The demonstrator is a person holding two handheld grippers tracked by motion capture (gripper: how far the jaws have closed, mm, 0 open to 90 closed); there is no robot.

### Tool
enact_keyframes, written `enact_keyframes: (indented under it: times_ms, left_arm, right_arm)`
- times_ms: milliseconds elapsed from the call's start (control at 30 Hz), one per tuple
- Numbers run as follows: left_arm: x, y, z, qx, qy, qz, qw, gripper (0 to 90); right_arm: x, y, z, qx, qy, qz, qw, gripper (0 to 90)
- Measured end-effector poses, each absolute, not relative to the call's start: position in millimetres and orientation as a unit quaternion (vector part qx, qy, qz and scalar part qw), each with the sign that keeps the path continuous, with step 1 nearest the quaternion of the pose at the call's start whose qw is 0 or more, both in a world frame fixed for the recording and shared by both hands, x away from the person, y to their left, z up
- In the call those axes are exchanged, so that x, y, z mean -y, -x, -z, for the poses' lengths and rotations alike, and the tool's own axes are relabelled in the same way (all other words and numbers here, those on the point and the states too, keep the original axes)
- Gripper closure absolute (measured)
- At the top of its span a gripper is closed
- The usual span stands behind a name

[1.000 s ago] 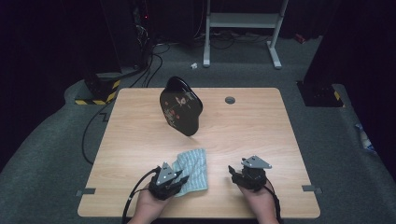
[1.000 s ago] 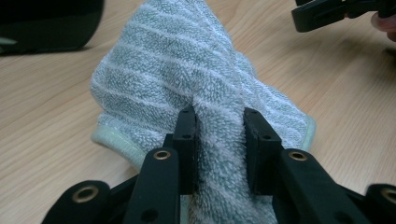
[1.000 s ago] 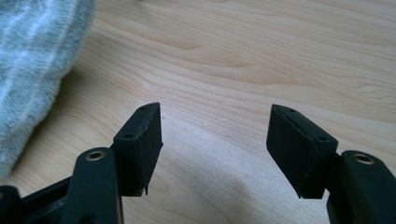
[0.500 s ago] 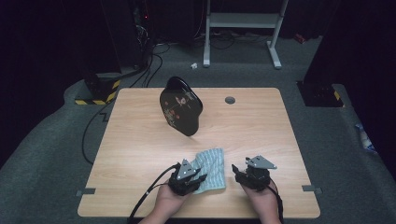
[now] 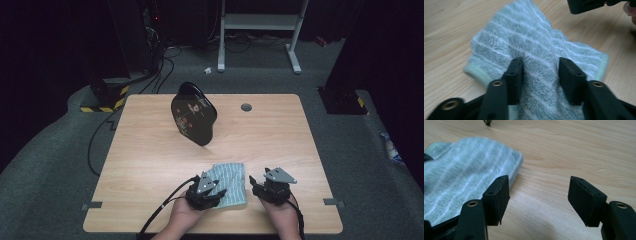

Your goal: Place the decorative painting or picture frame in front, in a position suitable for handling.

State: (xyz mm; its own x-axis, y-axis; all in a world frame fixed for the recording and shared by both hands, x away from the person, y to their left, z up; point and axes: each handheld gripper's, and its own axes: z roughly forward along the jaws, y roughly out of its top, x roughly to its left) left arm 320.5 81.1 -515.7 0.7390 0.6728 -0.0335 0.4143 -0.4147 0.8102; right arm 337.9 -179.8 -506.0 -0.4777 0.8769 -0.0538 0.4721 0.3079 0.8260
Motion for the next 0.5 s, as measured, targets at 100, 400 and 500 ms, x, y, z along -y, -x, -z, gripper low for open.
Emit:
enact_keyframes:
  times_ms: [100, 400, 500]
  left_arm:
    - [-87.5, -319.7, 510.5, -0.337, -0.822, -0.144, 0.436, 40.8]
    - [-133.6, -314.1, 496.3, -0.364, -0.795, -0.169, 0.454, 33.5]
    - [-158.8, -316.6, 498.4, -0.38, -0.796, -0.192, 0.43, 32.1]
  right_arm:
    - [178.9, -337.0, 504.9, -0.766, -0.438, -0.393, 0.259, 32.7]
    - [177.5, -336.0, 503.3, -0.765, -0.437, -0.4, 0.251, 32.0]
    - [172.0, -334.8, 501.0, -0.766, -0.434, -0.406, 0.244, 31.0]
